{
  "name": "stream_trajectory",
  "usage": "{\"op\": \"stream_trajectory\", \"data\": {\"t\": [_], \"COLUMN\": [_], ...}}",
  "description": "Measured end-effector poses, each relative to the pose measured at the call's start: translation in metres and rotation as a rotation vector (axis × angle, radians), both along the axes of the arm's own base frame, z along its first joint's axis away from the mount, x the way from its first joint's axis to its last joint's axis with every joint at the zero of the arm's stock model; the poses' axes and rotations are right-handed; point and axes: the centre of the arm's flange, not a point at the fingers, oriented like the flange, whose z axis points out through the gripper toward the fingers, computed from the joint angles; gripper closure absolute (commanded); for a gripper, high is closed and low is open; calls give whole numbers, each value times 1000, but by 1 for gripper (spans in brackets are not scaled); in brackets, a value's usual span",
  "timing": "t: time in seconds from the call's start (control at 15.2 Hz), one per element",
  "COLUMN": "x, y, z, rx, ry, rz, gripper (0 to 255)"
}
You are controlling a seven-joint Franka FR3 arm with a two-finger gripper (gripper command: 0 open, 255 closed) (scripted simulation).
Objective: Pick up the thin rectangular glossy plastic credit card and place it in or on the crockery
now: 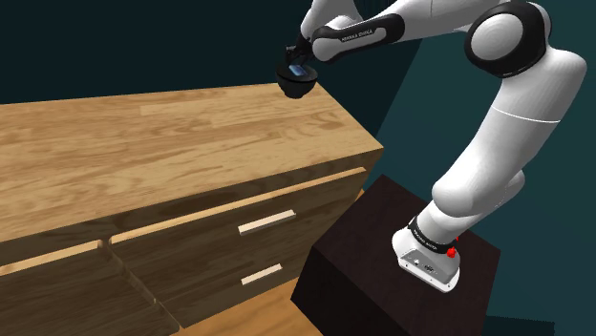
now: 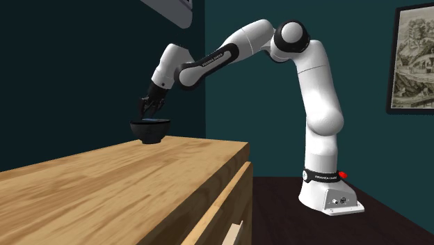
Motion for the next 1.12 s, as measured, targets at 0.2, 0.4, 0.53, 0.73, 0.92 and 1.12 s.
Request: {"op": "stream_trajectory", "data": {"t": [0.2,0.4,0.53,0.73,0.92,1.12], "x": [0,0,0,-2,-18,-24], "y": [0,0,0,1,8,10], "z": [0,0,0,6,31,40], "rx": [0,0,0,0,0,0], "ry": [0,0,0,0,-1,-1], "rz": [0,0,0,0,0,0], "gripper": [255,0,0,0,0,0]}}
